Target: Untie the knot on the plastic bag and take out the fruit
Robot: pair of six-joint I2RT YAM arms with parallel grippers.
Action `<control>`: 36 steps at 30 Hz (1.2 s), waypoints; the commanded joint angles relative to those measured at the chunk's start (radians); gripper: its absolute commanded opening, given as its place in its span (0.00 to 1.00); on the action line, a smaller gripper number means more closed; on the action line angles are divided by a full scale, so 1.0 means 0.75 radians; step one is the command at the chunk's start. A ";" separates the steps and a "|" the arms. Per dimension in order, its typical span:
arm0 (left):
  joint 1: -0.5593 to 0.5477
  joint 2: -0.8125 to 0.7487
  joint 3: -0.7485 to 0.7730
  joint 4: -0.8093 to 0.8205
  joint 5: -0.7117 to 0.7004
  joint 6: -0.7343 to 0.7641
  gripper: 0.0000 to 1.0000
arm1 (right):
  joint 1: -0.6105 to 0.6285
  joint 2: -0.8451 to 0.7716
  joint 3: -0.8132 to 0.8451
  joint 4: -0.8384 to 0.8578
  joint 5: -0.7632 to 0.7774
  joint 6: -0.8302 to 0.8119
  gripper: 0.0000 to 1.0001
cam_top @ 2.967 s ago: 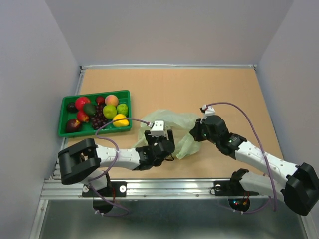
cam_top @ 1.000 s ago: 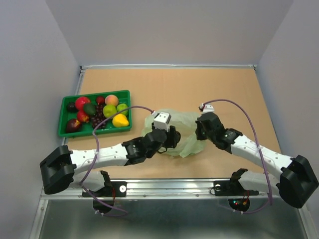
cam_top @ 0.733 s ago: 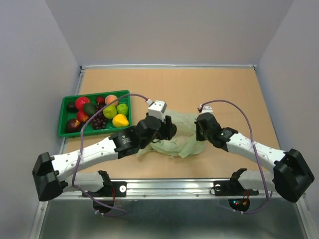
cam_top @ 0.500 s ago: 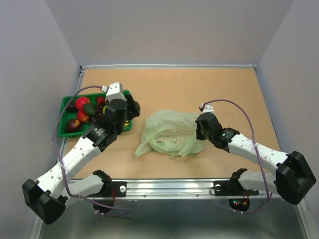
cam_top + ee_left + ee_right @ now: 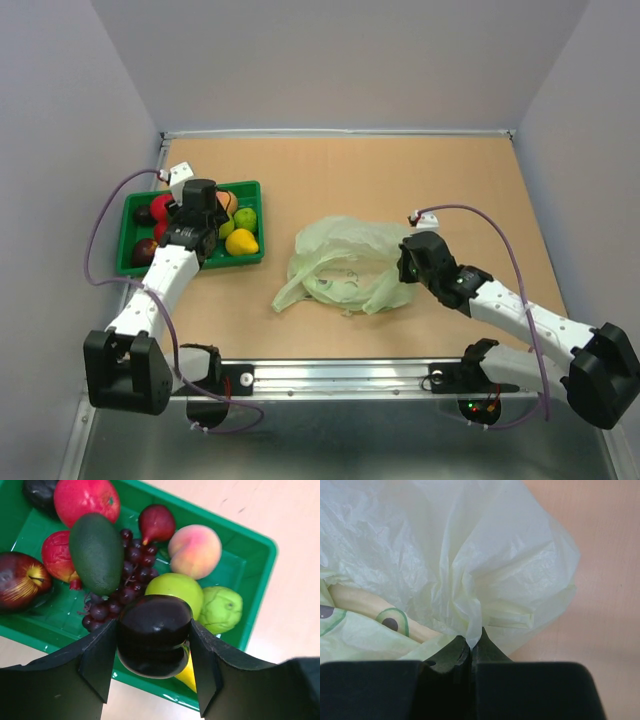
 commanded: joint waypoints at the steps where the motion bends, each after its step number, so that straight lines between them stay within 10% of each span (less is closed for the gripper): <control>1: 0.035 0.085 0.004 0.024 0.014 0.064 0.07 | -0.011 -0.017 -0.031 0.063 0.037 -0.009 0.01; 11: 0.025 0.171 -0.053 -0.043 0.007 0.040 0.29 | -0.011 -0.064 -0.039 0.075 0.047 -0.005 0.01; 23: -0.010 0.129 -0.064 -0.058 -0.025 0.021 0.84 | -0.011 -0.125 -0.037 0.071 0.055 -0.007 0.01; 36: -0.030 -0.355 -0.109 -0.088 -0.029 0.003 0.93 | -0.062 -0.082 0.088 -0.054 0.423 0.071 0.01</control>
